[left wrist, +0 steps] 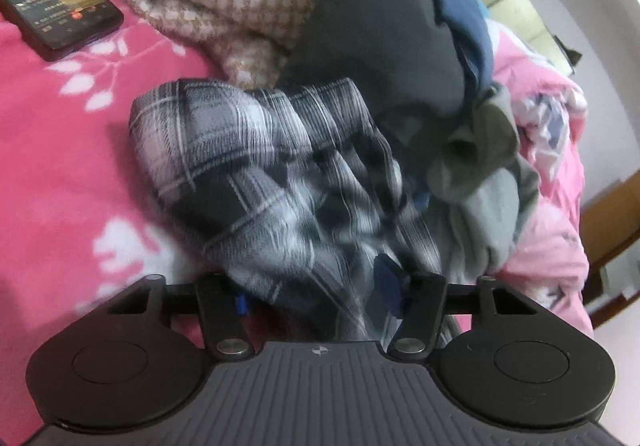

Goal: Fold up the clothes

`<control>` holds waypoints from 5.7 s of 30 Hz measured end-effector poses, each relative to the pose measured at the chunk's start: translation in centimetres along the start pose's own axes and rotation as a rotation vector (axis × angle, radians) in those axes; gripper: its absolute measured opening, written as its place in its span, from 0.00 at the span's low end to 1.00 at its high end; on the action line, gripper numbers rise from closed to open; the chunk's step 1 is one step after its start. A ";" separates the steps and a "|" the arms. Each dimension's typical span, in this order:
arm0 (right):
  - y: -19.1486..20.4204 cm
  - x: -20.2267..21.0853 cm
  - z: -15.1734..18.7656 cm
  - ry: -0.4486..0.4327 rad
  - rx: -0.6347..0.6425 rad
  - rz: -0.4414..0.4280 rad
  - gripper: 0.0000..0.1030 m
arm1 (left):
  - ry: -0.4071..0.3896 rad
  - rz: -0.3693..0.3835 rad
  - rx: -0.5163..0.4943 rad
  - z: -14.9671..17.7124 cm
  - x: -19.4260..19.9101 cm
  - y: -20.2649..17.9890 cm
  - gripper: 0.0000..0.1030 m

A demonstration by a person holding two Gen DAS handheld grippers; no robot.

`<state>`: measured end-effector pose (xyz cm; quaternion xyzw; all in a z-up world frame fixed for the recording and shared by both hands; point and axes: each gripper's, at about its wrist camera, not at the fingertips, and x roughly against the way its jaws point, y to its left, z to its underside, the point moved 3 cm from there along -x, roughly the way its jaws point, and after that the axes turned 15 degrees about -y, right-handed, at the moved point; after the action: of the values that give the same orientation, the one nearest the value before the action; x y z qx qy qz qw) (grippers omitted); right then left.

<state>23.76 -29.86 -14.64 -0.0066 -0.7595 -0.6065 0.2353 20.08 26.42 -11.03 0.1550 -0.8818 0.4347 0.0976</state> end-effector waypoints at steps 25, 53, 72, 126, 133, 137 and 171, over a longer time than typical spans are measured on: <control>0.5 7.2 1.3 -0.175 0.127 0.033 0.09 | -0.024 0.037 0.017 -1.3 11.1 0.8 0.04; 16.0 7.5 22.4 0.144 1.250 -0.251 0.34 | -0.233 0.076 -0.318 -4.8 26.6 4.7 0.48; 15.5 -10.1 37.2 0.425 1.588 -0.183 0.33 | -0.026 0.078 -0.629 -0.6 11.8 1.6 0.49; 10.9 -7.9 21.9 0.490 1.989 -0.206 0.01 | -0.011 0.073 -0.612 4.1 4.4 -2.8 0.54; 13.6 -6.5 21.7 0.264 2.050 -0.177 0.00 | -0.065 0.078 -0.610 3.3 5.1 -3.4 0.54; 14.9 -7.5 21.9 0.206 2.073 -0.157 0.00 | -0.089 0.021 -0.666 3.3 4.7 -3.9 0.54; 13.3 -12.4 30.4 0.594 1.763 -0.260 0.09 | 0.175 0.252 -0.636 5.5 3.8 -3.9 0.54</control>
<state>28.12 5.20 -11.65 0.4141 -0.8484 0.1893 0.2701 17.72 19.08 -10.29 -0.0311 -0.9735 0.1587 0.1618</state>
